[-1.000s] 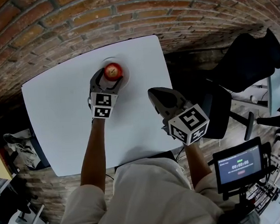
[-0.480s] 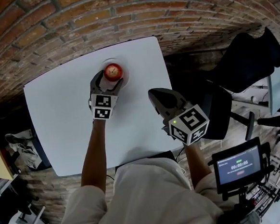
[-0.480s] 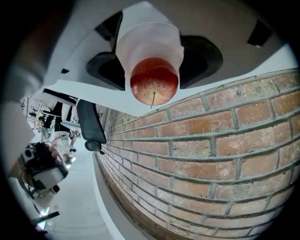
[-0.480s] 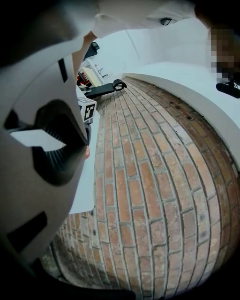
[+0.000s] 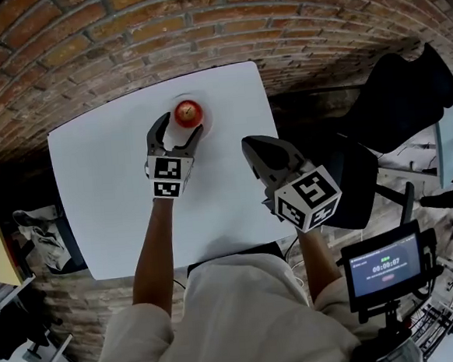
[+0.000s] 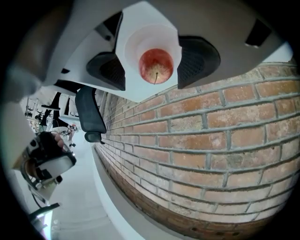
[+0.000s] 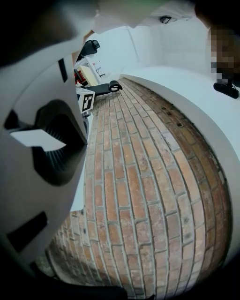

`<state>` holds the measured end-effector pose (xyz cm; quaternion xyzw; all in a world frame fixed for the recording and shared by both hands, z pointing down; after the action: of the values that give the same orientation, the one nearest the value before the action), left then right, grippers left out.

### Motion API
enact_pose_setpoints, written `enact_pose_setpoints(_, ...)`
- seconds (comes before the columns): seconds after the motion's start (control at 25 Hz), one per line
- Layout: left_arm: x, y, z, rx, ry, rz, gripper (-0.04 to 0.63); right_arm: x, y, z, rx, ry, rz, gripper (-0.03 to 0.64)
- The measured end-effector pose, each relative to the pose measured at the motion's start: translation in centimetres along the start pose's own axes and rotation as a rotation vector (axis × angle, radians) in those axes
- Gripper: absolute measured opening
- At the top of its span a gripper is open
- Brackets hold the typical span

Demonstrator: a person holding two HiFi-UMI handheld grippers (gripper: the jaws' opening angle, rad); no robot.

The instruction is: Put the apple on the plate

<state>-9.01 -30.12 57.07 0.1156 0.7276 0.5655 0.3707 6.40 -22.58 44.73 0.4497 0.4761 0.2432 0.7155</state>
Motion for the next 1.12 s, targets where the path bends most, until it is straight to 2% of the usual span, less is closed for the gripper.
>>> enact_pose_setpoints(0.28, 4.1, -4.6, 2.1, -0.066, -0.018, 0.115, 0.310, 1.7, -2.1, -0.9, 0.021, 0.018, 0.080, 0.003)
enact_pose_setpoints(0.64, 9.7, -8.4, 6.3, -0.116, -0.050, 0.200, 0.219, 5.3, -4.1, -2.3, 0.060, 0.017, 0.168, 0.003)
enact_pose_setpoints(0.76, 11.8, -9.3, 7.4, -0.113, -0.084, 0.238, 0.176, 6.5, -4.9, -3.2, 0.070, 0.006, 0.199, 0.003)
enact_pose_setpoints(0.88, 14.1, -10.2, 8.6, -0.112, -0.140, 0.271, 0.093, 7.9, -5.7, -4.3, 0.076, -0.012, 0.231, 0.003)
enact_pose_setpoints(1.12, 17.9, -13.2, 10.8, -0.153, -0.164, 0.340, 0.055, 9.9, -7.8, -5.8, 0.113, -0.035, 0.284, 0.003)
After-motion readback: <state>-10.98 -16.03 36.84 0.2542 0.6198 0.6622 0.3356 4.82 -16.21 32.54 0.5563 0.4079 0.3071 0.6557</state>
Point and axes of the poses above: the fingertips, and each gripper's own axes: x backward along the fingers, z to its right, y out of its underside, the point moved 4 cm from there along x, backward along the fingers, and after that the axes turned 15 degrees about y, right-handed, at the moved point
